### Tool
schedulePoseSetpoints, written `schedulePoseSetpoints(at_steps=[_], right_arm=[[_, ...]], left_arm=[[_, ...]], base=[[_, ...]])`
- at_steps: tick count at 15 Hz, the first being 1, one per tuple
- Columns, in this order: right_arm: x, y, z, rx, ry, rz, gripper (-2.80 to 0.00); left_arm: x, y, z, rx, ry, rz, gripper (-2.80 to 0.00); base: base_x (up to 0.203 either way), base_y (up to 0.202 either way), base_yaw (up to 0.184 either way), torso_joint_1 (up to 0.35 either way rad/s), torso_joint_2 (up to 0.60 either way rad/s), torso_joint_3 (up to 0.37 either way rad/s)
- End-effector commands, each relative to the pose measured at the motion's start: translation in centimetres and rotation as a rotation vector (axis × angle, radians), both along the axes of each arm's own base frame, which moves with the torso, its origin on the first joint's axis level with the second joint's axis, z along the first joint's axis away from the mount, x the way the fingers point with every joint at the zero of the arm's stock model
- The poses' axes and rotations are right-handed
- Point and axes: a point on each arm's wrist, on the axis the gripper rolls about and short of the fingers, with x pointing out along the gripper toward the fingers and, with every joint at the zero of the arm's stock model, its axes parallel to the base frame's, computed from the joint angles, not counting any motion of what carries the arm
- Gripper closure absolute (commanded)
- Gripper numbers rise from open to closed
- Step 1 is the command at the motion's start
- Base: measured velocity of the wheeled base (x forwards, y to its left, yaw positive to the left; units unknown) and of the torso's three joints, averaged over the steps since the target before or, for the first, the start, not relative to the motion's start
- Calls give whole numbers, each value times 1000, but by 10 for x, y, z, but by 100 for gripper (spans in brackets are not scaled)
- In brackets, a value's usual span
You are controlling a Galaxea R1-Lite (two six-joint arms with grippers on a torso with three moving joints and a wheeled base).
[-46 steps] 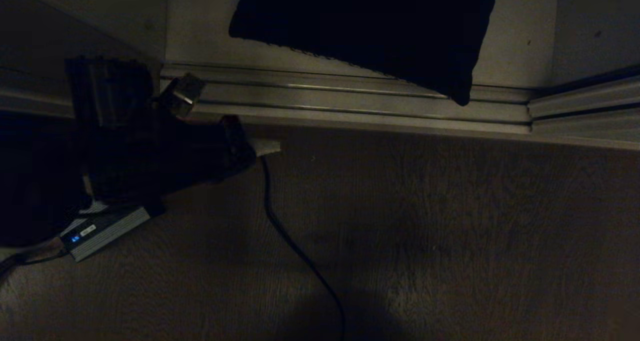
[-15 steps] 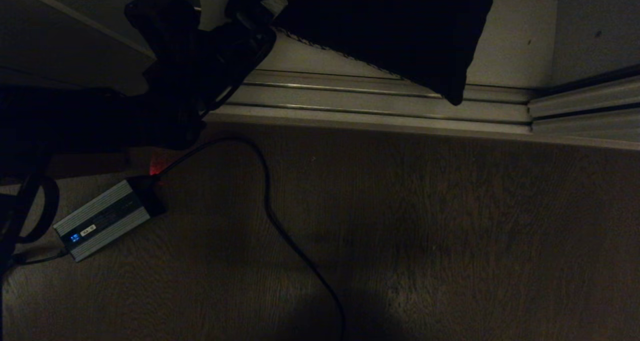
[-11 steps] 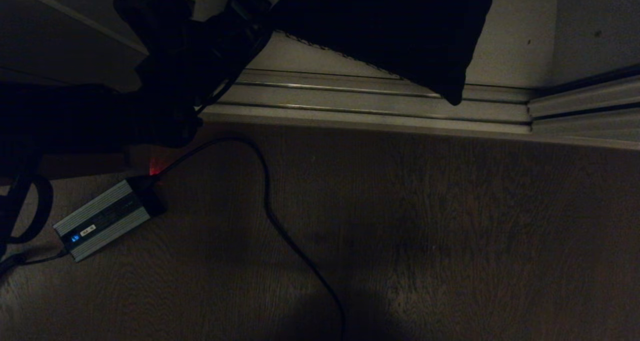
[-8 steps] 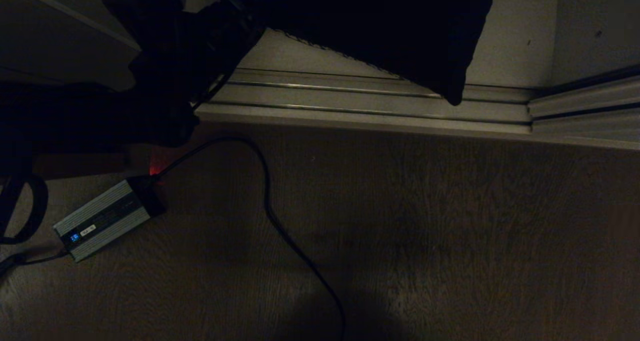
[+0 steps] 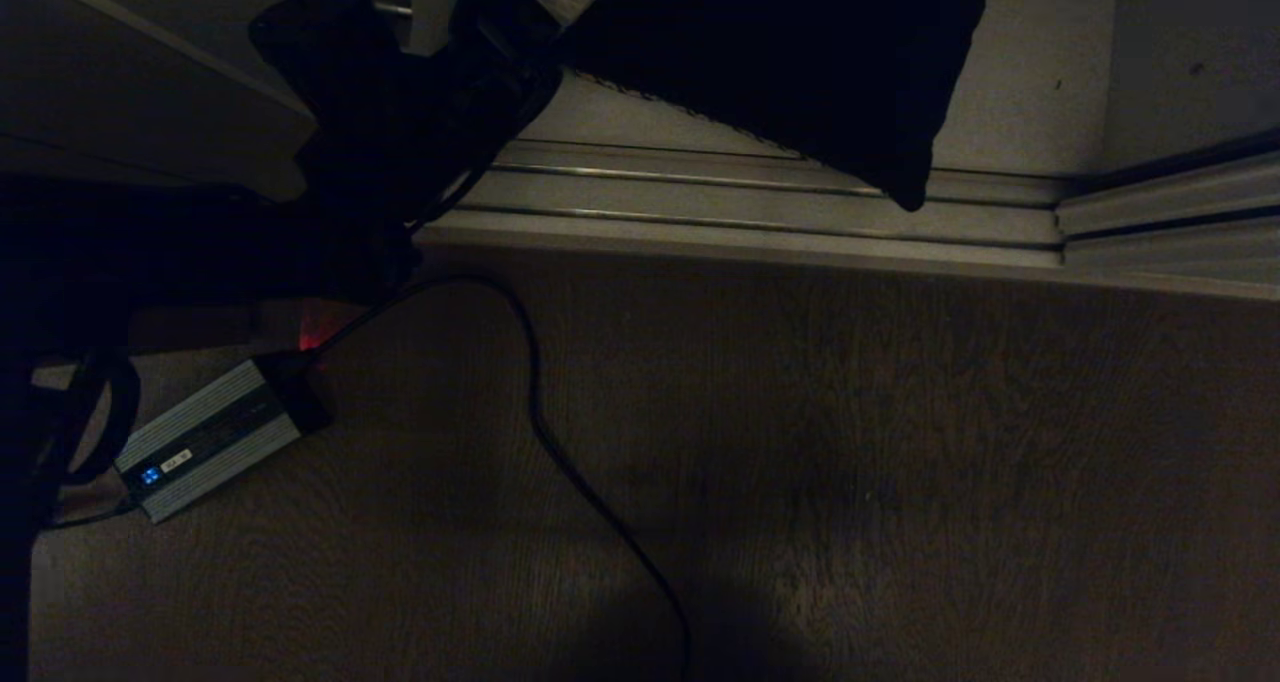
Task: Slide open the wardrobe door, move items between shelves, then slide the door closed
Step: Place the pillow on the higher shelf
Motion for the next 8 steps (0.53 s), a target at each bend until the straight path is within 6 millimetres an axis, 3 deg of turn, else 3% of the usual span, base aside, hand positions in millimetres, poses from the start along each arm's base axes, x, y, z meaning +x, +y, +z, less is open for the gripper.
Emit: schedulePoseSetpoints(at_steps=[1, 4, 8], right_arm=[[0, 0, -1, -1, 3, 0, 0], [0, 0, -1, -1, 3, 0, 0], [0, 0, -1, -1, 3, 0, 0]], left_arm=[[9, -5, -9, 6, 7, -13, -280], [9, -6, 0, 20, -57, 8, -280], [23, -11, -14, 57, -59, 11, -280]], base=[[0, 0, 0, 0, 0, 0], [0, 0, 0, 0, 0, 0], [0, 0, 0, 0, 0, 0]])
